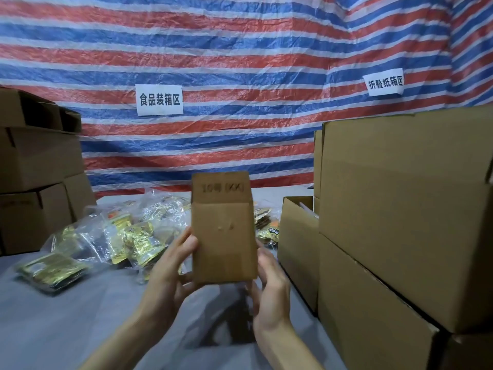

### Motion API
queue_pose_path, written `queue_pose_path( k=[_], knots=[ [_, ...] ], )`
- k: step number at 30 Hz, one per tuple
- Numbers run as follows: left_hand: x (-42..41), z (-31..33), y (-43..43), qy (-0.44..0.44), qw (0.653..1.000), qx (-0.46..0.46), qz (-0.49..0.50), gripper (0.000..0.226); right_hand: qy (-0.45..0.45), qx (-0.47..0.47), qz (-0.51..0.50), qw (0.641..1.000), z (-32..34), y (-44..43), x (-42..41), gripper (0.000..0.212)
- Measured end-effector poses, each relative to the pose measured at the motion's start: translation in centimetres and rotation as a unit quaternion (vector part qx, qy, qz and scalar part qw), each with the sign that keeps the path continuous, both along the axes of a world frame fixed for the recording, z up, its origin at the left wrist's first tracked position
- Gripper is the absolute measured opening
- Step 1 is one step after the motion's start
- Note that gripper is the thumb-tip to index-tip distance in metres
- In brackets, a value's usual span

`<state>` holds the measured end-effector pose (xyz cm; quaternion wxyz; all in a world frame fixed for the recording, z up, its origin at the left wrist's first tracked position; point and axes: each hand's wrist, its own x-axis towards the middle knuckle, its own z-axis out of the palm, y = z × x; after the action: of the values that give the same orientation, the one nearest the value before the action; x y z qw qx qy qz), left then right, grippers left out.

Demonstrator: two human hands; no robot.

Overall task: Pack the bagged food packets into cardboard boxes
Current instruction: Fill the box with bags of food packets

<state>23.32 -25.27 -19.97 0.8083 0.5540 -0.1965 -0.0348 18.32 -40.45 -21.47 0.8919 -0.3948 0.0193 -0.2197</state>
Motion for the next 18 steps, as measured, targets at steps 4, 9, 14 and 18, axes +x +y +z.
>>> queue_pose_path(
  k=[4,9,14,18],
  knots=[
    [0.2,0.5,-0.5,0.055,0.998,0.023,0.021,0.051,-0.010,-0.008,0.062,0.998,0.0,-0.5,-0.2,0.056],
    [0.7,-0.6,-1.9,0.069,0.993,0.091,0.036,0.062,-0.020,0.015,0.068,0.997,-0.3,-0.6,-0.1,0.056],
    [3.3,-0.3,-1.7,0.143,0.983,0.114,0.000,0.081,-0.012,0.067,0.063,0.996,-0.2,-0.9,-0.2,0.054],
    [5.7,-0.1,-2.0,0.188,0.981,0.047,-0.027,0.079,-0.001,0.101,0.102,0.990,-0.1,-0.8,-0.5,0.059]
  ],
)
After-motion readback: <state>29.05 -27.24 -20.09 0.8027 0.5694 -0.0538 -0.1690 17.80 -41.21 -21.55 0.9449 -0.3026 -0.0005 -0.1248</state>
